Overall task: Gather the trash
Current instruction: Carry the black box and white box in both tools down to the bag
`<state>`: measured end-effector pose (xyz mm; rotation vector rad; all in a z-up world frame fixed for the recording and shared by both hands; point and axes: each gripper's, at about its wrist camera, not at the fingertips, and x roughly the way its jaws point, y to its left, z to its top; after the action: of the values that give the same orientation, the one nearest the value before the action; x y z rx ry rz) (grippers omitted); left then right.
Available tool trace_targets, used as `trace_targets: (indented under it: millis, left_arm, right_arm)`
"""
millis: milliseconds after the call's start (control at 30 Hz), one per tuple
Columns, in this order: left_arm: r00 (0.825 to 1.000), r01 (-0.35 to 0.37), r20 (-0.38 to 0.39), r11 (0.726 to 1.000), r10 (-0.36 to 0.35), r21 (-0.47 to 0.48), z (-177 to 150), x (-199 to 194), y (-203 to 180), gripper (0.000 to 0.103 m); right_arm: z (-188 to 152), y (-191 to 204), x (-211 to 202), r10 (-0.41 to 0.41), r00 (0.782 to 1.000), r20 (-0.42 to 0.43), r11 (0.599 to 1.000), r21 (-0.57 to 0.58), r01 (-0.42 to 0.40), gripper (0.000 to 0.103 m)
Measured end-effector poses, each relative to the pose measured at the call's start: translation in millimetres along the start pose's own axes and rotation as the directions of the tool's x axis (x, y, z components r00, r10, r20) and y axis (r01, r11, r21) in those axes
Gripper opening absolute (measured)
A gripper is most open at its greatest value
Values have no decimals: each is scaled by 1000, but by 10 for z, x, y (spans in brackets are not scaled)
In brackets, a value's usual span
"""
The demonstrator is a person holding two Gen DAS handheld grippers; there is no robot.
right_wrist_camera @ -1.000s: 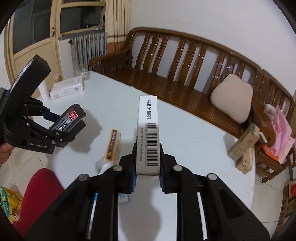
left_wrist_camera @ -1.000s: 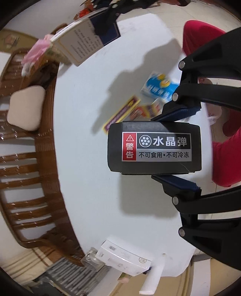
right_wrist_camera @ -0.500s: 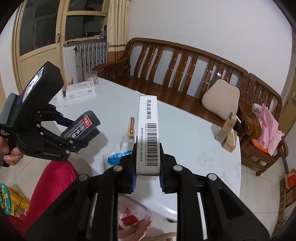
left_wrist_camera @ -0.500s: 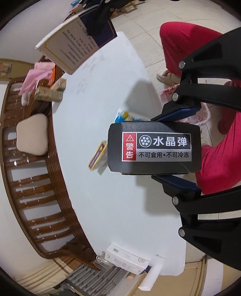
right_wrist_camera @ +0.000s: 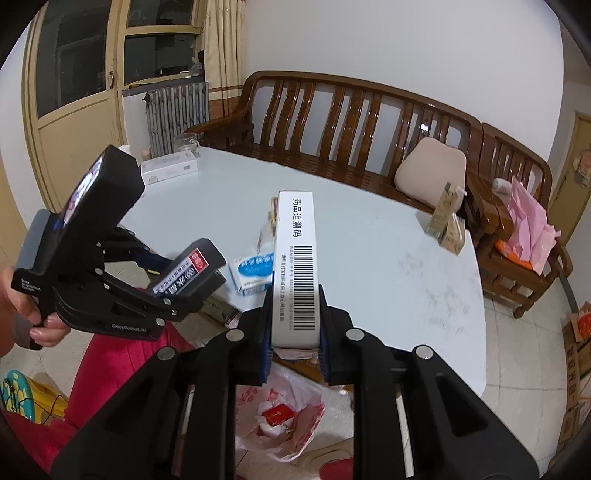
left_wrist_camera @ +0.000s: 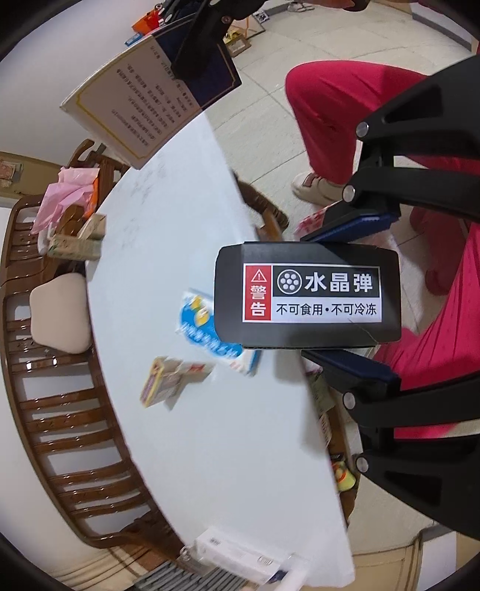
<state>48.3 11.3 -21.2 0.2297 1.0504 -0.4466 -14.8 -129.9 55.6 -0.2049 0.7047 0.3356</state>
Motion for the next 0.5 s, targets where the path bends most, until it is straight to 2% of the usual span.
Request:
trace_targets:
  millis: [200, 500]
  left_arm:
    - [999, 29, -42, 999, -30, -17, -332, 195, -109, 52]
    - [990, 74, -121, 996, -79, -48, -680, 607, -223, 52]
  right_arm:
    - [-331, 141, 43, 25, 999, -45, 999, 24, -24, 20]
    - [-804, 276, 231, 18, 992, -125, 999, 49, -12, 19]
